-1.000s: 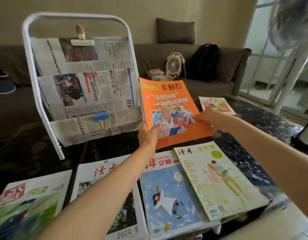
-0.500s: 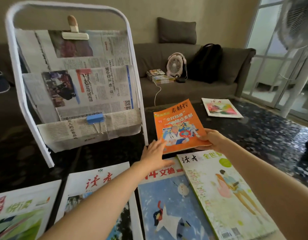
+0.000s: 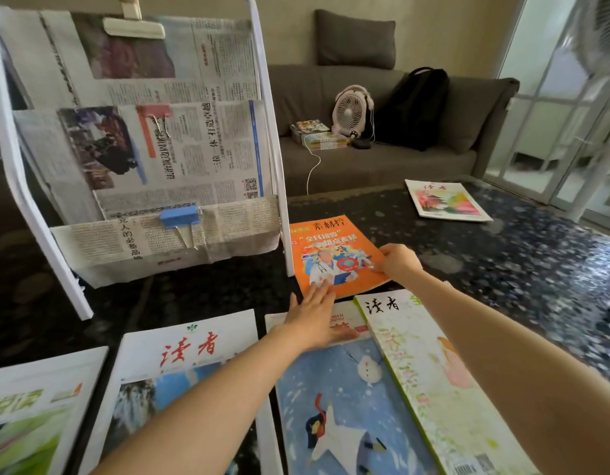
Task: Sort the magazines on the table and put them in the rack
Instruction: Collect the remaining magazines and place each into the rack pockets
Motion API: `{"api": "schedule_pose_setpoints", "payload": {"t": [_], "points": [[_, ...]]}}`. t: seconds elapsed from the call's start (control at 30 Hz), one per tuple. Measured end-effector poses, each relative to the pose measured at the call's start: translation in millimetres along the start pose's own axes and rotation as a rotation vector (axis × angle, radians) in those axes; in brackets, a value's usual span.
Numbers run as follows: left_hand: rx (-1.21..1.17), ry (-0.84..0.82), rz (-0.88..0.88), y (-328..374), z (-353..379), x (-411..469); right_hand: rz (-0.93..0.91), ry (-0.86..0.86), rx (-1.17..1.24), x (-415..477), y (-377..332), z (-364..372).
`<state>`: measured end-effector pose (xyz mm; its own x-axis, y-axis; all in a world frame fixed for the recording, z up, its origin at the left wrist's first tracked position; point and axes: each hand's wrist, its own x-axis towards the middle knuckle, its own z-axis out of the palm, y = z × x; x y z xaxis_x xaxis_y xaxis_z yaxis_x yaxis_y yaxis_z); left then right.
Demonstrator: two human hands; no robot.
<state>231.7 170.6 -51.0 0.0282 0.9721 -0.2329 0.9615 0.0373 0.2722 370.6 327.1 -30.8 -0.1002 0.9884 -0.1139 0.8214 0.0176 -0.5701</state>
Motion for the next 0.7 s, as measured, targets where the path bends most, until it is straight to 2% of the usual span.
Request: {"api": "schedule_pose_setpoints", "payload": {"t": [0.13, 0.27, 0.4, 0.5, 0.7], "points": [[0.001, 0.018, 0.004, 0, -1, -2, -0.114, 0.089, -0.242, -7, 4, 1], [-0.052, 0.142, 0.021, 5, -3, -9, -0.231, 0.092, -0.227, -22, 2, -8], [-0.129, 0.260, 0.139, 17, -15, -19, -0.307, 0.099, -0.264, -31, 10, -21], [-0.059, 0.259, 0.239, 24, -35, -16, -0.313, 0.119, -0.285, -21, 20, -34], [0.018, 0.405, 0.357, 23, -72, 27, -0.259, 0.169, -0.269, 30, 38, -45]]}}
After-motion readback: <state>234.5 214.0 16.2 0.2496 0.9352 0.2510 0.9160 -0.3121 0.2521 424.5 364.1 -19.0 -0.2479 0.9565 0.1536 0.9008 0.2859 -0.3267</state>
